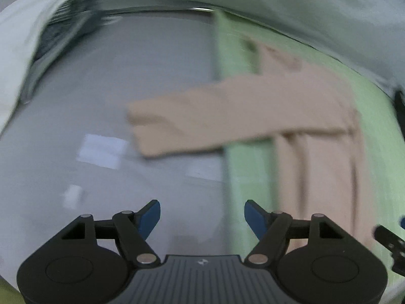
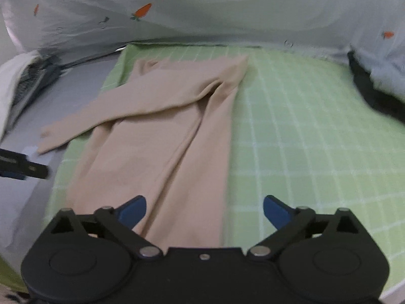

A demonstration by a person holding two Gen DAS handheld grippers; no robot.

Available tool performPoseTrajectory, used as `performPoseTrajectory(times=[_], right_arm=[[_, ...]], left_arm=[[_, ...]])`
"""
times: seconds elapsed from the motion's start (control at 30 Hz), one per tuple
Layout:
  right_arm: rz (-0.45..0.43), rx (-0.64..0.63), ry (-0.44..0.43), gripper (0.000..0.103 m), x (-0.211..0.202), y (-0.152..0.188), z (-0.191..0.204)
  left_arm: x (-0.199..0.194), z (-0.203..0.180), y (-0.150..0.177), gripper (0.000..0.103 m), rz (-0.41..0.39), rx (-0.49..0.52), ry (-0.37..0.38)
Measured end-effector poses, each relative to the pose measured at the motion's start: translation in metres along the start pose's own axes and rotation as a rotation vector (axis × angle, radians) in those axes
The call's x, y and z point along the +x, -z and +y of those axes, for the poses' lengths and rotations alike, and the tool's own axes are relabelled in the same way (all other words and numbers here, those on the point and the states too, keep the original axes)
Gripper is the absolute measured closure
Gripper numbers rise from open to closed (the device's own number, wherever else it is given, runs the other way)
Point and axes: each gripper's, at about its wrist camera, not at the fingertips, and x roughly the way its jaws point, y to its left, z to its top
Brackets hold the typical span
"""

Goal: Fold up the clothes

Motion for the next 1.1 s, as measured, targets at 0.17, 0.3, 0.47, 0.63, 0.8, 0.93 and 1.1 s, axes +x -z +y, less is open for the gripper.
performPoseTrajectory(times=[0.17, 0.3, 0.47, 0.63, 0.8, 0.93, 1.1], right_arm=[[-0.016, -0.016, 0.069, 0.001, 0.025, -0.03, -0.003], [-0.012, -0.048, 0.11, 0.001, 0.057, -0.058, -0.005], [0.001, -0.093, 0.125, 0.001, 0.106, -0.093, -0.005], [0.032, -0.208, 0.166, 0.001, 0.146, -0.112, 0.008], [-0.039, -0.265, 0.266, 0.0, 0.153, -0.116, 0.011], [-0.112, -0.187, 0.269, 0.0, 0.147, -0.124, -0.003], [-0.129, -0.138, 0.255, 0.0, 0.147, -0.125, -0.01]], left_arm=[[0.014, 0.02, -0.023, 0.028, 0.002, -0.058, -0.074], [0.029, 0.03, -0.044, 0.027, 0.003, -0.123, -0.082], [0.054, 0.033, -0.076, 0.024, 0.0, -0.161, -0.122], [0.069, 0.028, -0.092, 0.017, 0.016, -0.146, -0.167], [0.074, 0.029, -0.096, 0.012, 0.026, -0.154, -0.174], [0.075, 0.029, -0.096, 0.012, 0.032, -0.154, -0.174], [0.073, 0.026, -0.096, 0.018, 0.023, -0.166, -0.177]])
